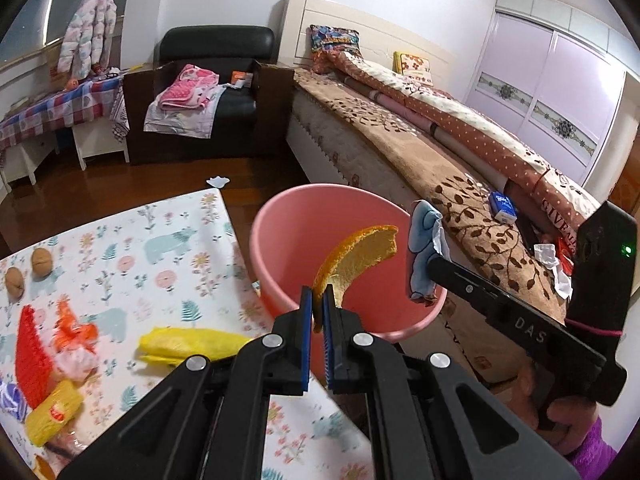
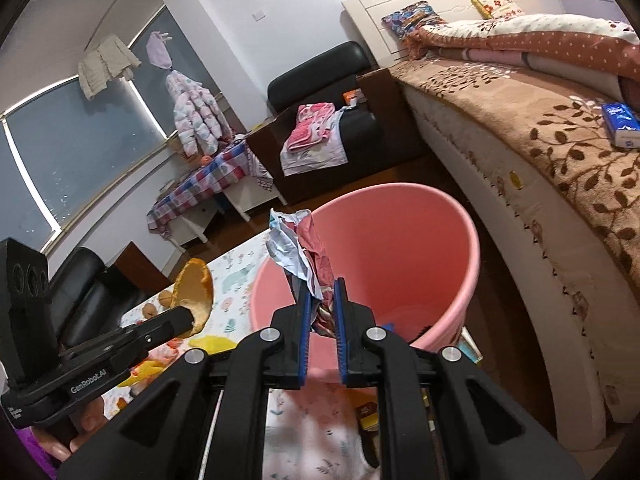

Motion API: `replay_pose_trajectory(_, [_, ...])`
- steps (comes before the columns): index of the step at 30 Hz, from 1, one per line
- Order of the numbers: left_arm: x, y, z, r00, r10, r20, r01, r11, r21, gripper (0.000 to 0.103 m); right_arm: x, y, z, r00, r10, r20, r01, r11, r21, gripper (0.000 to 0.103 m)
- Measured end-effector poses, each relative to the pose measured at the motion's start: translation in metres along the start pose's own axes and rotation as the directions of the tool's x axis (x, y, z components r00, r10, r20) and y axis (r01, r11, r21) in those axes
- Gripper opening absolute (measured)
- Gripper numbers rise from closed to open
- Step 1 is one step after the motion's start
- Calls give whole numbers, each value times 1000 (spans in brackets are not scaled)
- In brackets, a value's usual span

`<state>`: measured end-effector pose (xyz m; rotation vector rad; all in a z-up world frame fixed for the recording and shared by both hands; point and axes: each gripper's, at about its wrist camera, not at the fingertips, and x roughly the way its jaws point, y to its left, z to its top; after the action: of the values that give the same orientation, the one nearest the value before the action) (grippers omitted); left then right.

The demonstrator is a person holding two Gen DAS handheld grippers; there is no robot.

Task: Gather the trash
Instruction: 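Carry the orange peel and wrapper to the pink bucket and release both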

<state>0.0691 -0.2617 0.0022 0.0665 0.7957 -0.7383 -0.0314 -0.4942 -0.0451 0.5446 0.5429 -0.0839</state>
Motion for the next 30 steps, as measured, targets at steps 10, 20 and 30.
replay_pose_trajectory(10, [34,-8,8,999,2,-44,-3,1000,-14,5,6,-17,0,999,-50,-11,50,999,10,11])
replay_pose_trajectory(20, [54,-7,10,998,16,-61,-17,1000,-13,5,17,-23,0,998,-60,-35,60,998,20,11])
replay_pose_trajectory(30, [56,-11,10,999,20,-47,-20,1000,1,18,27,-26,1,995,-75,-61,77,996,38,12])
